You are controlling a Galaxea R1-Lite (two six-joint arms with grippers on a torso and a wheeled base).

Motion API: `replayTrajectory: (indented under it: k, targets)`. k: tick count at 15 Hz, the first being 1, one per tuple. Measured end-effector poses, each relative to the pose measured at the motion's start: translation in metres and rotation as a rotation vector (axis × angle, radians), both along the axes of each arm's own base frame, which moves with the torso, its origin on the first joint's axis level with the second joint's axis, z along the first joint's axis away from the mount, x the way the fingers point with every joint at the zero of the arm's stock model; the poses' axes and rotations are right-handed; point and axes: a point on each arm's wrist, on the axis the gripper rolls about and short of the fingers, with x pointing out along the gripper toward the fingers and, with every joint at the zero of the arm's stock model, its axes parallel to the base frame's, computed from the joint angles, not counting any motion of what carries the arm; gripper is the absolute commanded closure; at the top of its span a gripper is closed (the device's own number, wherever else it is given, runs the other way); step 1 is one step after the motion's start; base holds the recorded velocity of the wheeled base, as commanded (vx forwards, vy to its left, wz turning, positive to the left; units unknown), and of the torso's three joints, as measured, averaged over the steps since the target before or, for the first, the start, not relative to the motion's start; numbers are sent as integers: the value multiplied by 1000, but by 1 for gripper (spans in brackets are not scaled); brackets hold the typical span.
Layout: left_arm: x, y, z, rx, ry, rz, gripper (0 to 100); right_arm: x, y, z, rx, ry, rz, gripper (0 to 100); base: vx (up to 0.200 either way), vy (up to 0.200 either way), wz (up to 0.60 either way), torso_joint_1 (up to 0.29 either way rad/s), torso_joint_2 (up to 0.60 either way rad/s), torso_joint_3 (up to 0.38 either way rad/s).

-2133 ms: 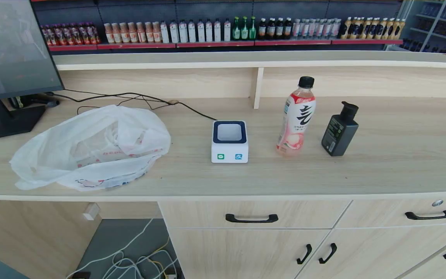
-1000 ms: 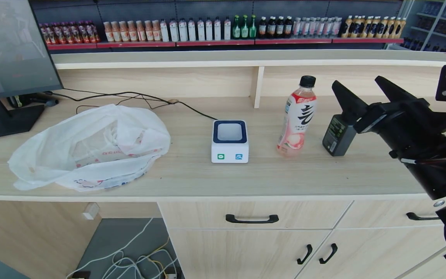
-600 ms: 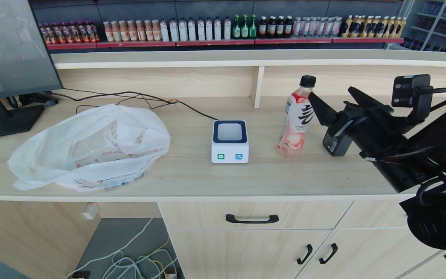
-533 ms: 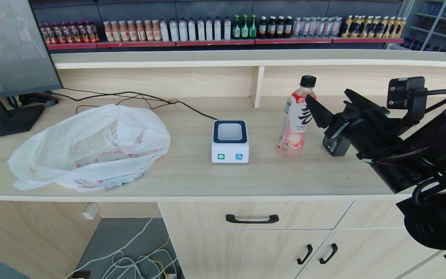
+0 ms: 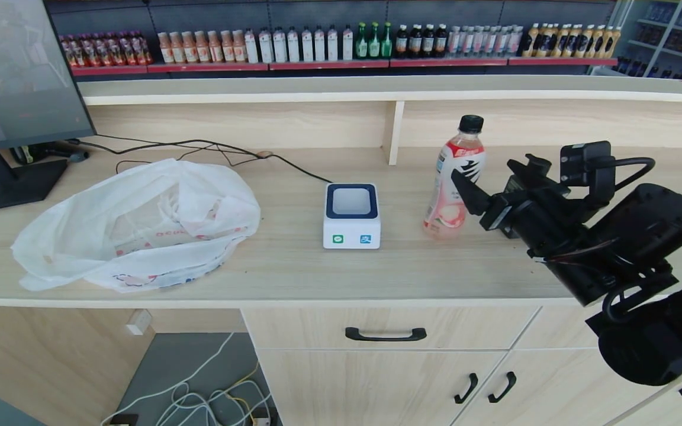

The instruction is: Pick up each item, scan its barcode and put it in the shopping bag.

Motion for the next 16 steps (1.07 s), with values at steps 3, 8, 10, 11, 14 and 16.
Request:
replayTrajectory:
  k: [3,8,10,11,14,16]
  targets:
    - [0,0,0,0,0,1,0,0,4,-7,-9,25,11,0,0,0,0,0,0,0]
    - [0,0,0,0,0,1,0,1,10,-14,-16,45,26,0,0,0,0,0,0,0]
    - [0,0,0,0,0,0,0,4,12,-18,-20,54,30,0,0,0,0,0,0,0]
    - [0,0,0,0,0,0,0,6,12,-20,-22,57,30,0,0,0,0,0,0,0]
    - [0,0,0,0,0,1,0,16,15,-25,-23,60,24,0,0,0,0,0,0,0]
    - [0,0,0,0,0,1,0,23,17,-29,-23,62,22,0,0,0,0,0,0,0]
